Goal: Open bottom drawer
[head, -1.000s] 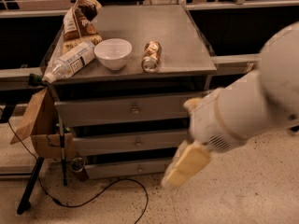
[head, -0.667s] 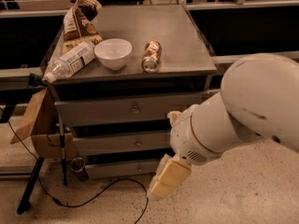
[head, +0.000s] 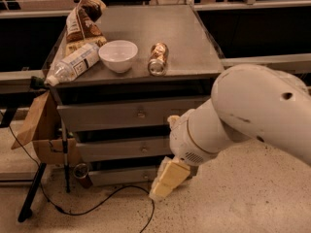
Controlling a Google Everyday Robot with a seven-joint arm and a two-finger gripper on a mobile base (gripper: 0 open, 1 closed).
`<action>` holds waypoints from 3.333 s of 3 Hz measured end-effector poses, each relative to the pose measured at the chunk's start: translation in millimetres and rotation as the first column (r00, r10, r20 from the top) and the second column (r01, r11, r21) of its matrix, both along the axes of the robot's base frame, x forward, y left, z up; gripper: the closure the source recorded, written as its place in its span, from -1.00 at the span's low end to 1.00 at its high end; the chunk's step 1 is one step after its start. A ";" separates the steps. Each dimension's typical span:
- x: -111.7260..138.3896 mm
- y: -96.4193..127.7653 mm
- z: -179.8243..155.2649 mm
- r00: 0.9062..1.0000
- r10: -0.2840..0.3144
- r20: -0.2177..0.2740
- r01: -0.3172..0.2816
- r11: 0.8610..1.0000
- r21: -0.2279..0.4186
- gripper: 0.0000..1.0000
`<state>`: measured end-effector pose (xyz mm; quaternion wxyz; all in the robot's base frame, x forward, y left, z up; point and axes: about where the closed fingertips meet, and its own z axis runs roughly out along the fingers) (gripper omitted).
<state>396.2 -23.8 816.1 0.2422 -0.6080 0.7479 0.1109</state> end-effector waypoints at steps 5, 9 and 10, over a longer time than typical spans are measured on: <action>156.5 -80.2 -380.2 0.966 -0.041 -0.256 0.026 0.998 -0.064 -1.00; 212.0 -56.1 -512.6 0.958 0.046 -0.282 -0.060 0.997 -0.041 -1.00; 244.8 -38.8 -591.0 0.947 0.024 -0.321 -0.041 0.998 -0.048 -1.00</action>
Offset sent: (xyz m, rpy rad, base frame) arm 0.1420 -0.0107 -0.3056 -0.0047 0.1649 -0.0616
